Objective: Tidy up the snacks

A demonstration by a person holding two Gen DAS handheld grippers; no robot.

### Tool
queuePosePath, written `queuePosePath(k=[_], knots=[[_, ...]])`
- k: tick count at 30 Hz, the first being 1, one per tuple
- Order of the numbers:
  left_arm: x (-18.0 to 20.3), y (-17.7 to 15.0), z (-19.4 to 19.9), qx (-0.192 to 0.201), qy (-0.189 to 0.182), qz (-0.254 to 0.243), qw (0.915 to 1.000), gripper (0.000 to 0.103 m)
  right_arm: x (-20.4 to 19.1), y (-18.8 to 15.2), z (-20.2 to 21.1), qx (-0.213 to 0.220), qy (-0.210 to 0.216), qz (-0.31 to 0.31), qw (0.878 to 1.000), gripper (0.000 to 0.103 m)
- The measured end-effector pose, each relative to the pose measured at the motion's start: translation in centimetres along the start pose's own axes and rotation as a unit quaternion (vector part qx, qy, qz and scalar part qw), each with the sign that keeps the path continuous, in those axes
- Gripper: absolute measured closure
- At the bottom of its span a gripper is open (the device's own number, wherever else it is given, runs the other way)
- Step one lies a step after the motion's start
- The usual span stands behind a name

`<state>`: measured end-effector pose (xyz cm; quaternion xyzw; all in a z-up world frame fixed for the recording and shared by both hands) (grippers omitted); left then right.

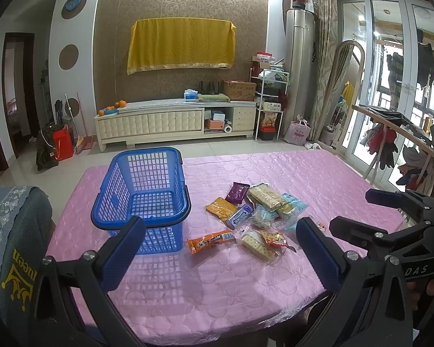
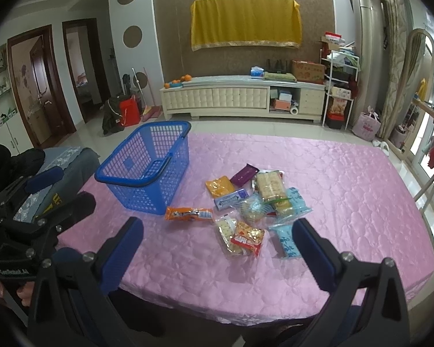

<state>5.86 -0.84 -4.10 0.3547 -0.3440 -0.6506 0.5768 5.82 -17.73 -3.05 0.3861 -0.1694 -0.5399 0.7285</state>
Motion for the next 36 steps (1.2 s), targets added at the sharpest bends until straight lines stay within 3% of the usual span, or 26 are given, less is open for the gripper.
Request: queuePosePath(k=[19, 26, 36], knots=[[-0.1, 0.8, 0.5, 0.005, -0.004, -0.005, 1.0, 0.0, -0.1, 0.6, 0.8, 0.005, 0.011, 0.005, 1.0, 0.0], [0.8, 2.9, -0.1, 0.012, -0.003, -0.037, 0.9992, 0.0, 0.9, 2.2, 1.7, 0.032, 0.001, 0.019, 0.999, 0.0], [3.2, 5.4, -3.8, -0.002, -0.041, -0.058, 0.9975, 0.0, 4.7, 5.3, 1.3, 0.058, -0.01, 0.009, 0.998, 0.0]])
Point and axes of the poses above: each gripper's, at about its wrist camera, not at the fingertips, and z roughly against the way its jaws point, x to its right, y to its top, the point moved 7 cm from there along -z, roughly the way its jaws point, and after that the axes turned 8 degrees about -z, right-handed, at the moved point
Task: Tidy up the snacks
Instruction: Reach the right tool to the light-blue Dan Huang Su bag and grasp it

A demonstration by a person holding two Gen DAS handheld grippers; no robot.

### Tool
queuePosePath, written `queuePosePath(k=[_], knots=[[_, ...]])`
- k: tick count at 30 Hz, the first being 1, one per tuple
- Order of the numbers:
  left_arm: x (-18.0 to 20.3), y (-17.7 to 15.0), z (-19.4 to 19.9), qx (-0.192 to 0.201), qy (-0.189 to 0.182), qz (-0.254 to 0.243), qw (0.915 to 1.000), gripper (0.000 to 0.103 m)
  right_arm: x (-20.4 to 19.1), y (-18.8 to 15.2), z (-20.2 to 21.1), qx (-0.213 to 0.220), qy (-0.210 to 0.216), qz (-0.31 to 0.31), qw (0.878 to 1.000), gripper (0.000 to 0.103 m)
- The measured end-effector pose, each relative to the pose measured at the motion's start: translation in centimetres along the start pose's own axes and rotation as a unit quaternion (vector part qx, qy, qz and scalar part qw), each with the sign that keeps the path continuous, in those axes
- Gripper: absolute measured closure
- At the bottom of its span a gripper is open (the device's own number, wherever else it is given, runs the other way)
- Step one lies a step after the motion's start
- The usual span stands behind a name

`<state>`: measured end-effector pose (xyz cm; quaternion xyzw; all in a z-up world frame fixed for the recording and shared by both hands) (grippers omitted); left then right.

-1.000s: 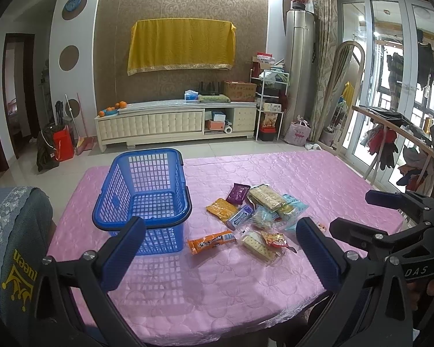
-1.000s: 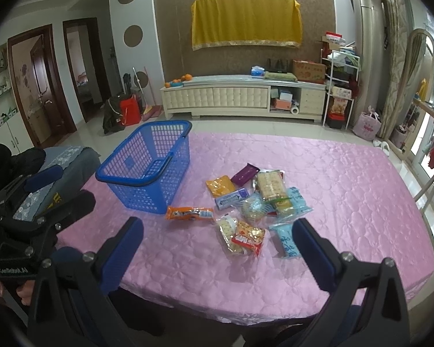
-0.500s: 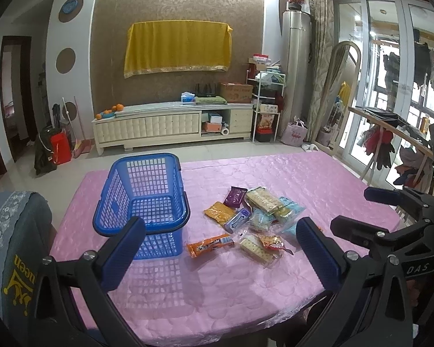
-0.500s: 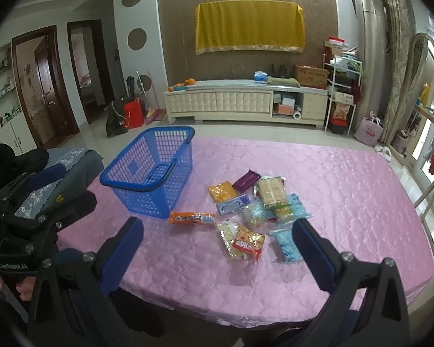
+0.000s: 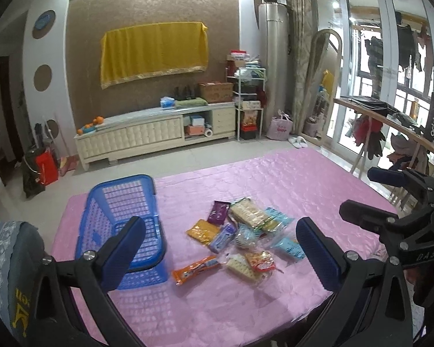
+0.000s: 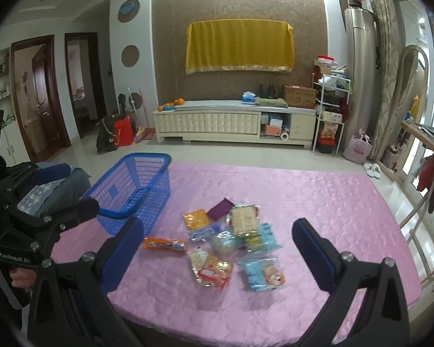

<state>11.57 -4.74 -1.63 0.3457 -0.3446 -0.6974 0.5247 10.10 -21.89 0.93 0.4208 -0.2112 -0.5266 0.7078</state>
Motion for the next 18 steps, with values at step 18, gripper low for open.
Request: queuePosePath(k=[18], knots=[[2.2, 0.0, -10.0, -0.078, -0.05, 0.066, 0.9935, 0.0, 8.3, -1.7, -8.2, -0.112, 0.006, -0.028, 0.993, 0.0]])
Point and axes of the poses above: each gripper's, at about its wrist camera, not at the fingertips, and z roughly against the way its jaws point, x to its right, y to its top, the point moved 7 cm from there along -z, roughly the way its jaws point, and after that the axes turned 8 degrees about -z, right-handed, at the moved point
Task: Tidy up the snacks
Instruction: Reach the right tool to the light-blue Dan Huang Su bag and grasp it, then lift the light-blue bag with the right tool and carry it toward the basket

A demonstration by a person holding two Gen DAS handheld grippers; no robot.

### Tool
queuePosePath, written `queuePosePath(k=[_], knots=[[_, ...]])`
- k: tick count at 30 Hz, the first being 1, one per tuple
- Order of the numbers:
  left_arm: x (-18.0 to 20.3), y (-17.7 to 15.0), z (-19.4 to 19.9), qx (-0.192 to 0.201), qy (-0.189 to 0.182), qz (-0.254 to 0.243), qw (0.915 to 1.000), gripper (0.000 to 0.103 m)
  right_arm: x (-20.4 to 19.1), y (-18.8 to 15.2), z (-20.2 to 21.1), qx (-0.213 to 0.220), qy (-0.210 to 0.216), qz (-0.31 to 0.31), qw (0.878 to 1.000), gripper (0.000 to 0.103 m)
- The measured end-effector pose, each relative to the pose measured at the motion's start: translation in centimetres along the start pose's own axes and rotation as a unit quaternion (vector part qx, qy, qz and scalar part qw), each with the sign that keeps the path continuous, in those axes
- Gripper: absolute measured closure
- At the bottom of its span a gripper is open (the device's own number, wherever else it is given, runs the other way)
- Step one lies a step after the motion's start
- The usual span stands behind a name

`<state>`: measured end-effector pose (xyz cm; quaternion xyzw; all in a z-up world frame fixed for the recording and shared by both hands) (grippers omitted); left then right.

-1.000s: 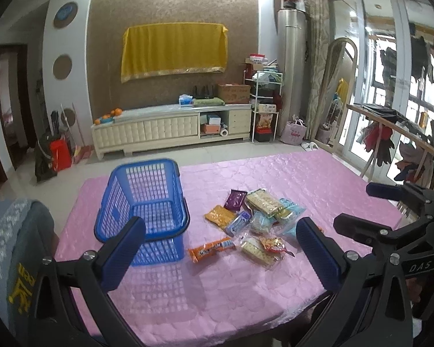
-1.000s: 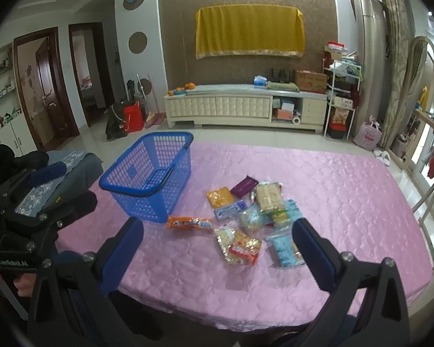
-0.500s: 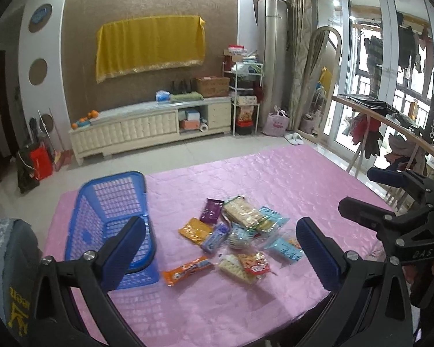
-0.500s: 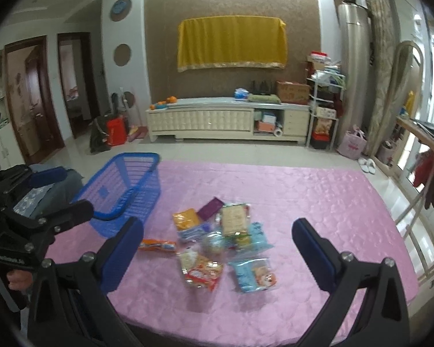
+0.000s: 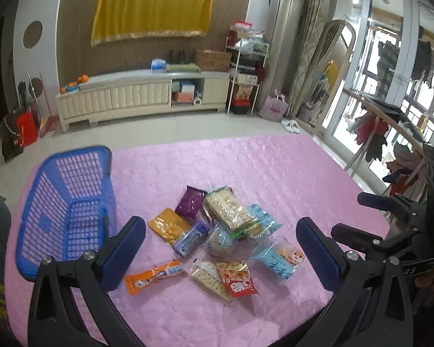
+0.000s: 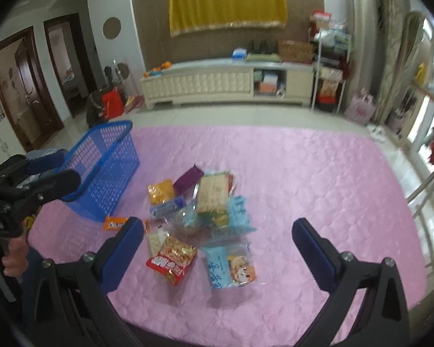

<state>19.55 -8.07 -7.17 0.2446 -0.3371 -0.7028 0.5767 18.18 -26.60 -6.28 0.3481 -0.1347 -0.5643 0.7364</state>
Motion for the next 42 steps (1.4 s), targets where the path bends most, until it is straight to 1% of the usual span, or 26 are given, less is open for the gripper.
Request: queuePosePath(k=[4, 7, 10, 12, 16, 19, 21, 23, 25, 27, 29, 32, 36, 42], knots=[[0.6, -2.0, -2.8, -0.041, -0.005, 0.014, 0.999, 0.0, 1.1, -1.2, -2.5, -0.044, 0.001, 0.004, 0.999, 0.0], [0.6, -3.5, -4.8, -0.072, -0.007, 0.028, 0.997, 0.0, 1.7, -2.7, -4.6, -0.081, -0.001, 0.019, 0.997, 0.0], [0.8, -5.3, -6.3, -0.107, -0.009, 0.041, 0.9934, 0.0, 2.2, -4.5, -6.8, -0.124, -0.003, 0.025, 0.992, 0.0], [0.9, -6.3, -7.1, -0.128, -0.014, 0.046, 0.9907, 0.0, 2.4, -5.6, -8.3, -0.149, 0.006, 0.025, 0.988, 0.0], [0.8, -7.6, -8.4, -0.153, -0.01, 0.044, 0.9872, 0.0, 2.8, -7.2, -10.6, -0.186, 0.008, 0.027, 0.982, 0.0], [0.5, -8.2, -9.3, -0.166, -0.02, 0.05, 0.9846, 0.0, 3.0, -7.9, -12.1, -0.207, 0.003, 0.038, 0.978, 0.0], [0.3, -8.6, -9.8, -0.174, -0.018, 0.05, 0.9833, 0.0, 3.0, -8.1, -12.7, -0.211, -0.005, 0.045, 0.977, 0.0], [0.2, -8.9, -9.9, -0.177, -0.019, 0.052, 0.9826, 0.0, 2.9, -8.3, -13.2, -0.217, 0.0, 0.045, 0.975, 0.001], [0.2, -9.1, -10.4, -0.179, -0.022, 0.055, 0.982, 0.0, 2.9, -8.7, -13.9, -0.223, -0.003, 0.051, 0.973, 0.008], [0.3, -9.1, -10.2, -0.181, -0.018, 0.054, 0.9819, 0.0, 3.0, -9.2, -14.5, -0.232, -0.009, 0.057, 0.971, 0.024], [0.3, -9.1, -10.3, -0.18, -0.017, 0.054, 0.9821, 0.0, 3.1, -10.0, -14.8, -0.242, -0.003, 0.061, 0.968, 0.031], [0.6, -8.7, -10.2, -0.179, -0.012, 0.05, 0.9824, 0.0, 2.9, -10.2, -14.5, -0.225, -0.007, 0.076, 0.971, 0.033], [1.3, -7.9, -10.2, -0.179, -0.008, 0.047, 0.9826, 0.0, 3.4, -10.5, -13.1, -0.211, 0.015, 0.058, 0.976, 0.033], [3.0, -6.7, -10.1, -0.177, -0.004, 0.046, 0.9832, 0.0, 5.1, -9.1, -9.9, -0.189, 0.034, 0.04, 0.981, 0.033]])
Point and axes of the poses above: each gripper's, at about its wrist camera, not at the fingertips, and z roughly against the way its jaws point, x to its right, y to its top, the point moved 7 cm from there along -z, roughly the way its jaws point, and after that the axes turned 8 degrees about -z, right-handed, at the moved point
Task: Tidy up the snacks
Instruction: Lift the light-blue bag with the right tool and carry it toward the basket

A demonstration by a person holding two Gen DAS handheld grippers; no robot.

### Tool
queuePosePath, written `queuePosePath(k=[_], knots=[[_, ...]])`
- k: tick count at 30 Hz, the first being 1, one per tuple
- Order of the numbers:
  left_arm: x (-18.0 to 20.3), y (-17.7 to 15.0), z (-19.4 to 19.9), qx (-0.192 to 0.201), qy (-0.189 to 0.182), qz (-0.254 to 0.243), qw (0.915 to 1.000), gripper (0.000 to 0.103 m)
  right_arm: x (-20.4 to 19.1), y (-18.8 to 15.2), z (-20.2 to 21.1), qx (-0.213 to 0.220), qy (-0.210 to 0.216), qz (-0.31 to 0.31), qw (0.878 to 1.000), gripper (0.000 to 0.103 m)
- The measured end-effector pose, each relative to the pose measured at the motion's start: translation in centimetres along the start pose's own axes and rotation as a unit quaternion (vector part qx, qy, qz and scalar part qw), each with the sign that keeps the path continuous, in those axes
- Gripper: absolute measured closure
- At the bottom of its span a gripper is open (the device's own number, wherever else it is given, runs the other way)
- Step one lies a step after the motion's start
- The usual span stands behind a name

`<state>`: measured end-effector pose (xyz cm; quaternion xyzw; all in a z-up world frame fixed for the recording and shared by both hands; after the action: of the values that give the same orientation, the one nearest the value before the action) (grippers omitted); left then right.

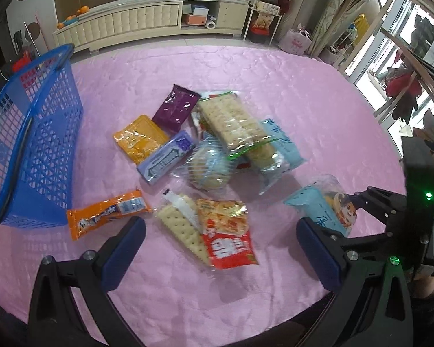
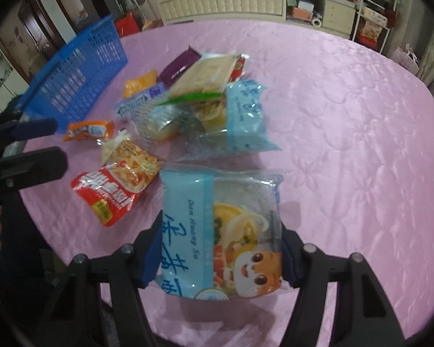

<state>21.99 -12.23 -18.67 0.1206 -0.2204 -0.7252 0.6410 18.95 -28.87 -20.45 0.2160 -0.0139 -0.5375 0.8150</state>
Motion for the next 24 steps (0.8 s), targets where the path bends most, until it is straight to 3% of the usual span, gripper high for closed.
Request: queuePosePath(k=[10, 18, 24], knots=[[4.0, 1.5, -0.4, -0.002, 0.009, -0.011, 0.9999, 0.0, 2.7, -0.2, 4.9, 0.039, -0.004, -0.024, 0.999, 0.033], [5.3, 4.2, -2.6, -0.017, 0.031, 0.017, 0.9992, 0.0, 5.6, 2.8, 6.4, 0.069, -0.038, -0.042, 0.996, 0.033], [5.2, 6.1, -5.6, -0.042, 0.041, 0.028, 0.9979, 0.0, 7.8, 4.7, 5.8, 0.069, -0.051, -0.06, 0.995, 0.033]])
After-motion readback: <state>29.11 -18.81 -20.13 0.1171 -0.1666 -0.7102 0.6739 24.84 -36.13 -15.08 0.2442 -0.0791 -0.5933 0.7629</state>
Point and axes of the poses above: each gripper's, at about its wrist camera, not at the fingertips, and z roughly against the way its jaws point, x to its right, y to its top, the point moved 7 cm from there along -z, roughly the way its jaws point, and after that the axes turned 8 degrees about -z, right-handed, at the moved point
